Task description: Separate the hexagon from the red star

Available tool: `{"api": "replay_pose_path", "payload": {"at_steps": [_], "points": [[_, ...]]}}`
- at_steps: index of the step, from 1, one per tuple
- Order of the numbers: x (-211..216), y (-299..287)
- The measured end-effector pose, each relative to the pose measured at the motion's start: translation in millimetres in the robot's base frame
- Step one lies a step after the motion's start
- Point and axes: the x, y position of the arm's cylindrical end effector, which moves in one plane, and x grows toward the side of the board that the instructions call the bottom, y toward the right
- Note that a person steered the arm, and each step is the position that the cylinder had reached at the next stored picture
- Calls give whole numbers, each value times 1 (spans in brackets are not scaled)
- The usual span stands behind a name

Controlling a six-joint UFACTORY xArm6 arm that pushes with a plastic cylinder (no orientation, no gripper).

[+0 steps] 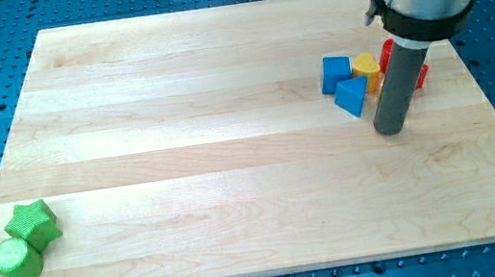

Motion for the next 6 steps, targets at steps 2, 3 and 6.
{"api": "replay_pose_path", "payload": {"at_steps": [2, 3, 6], "points": [[19, 54], [-28, 54], [-54, 7]]}}
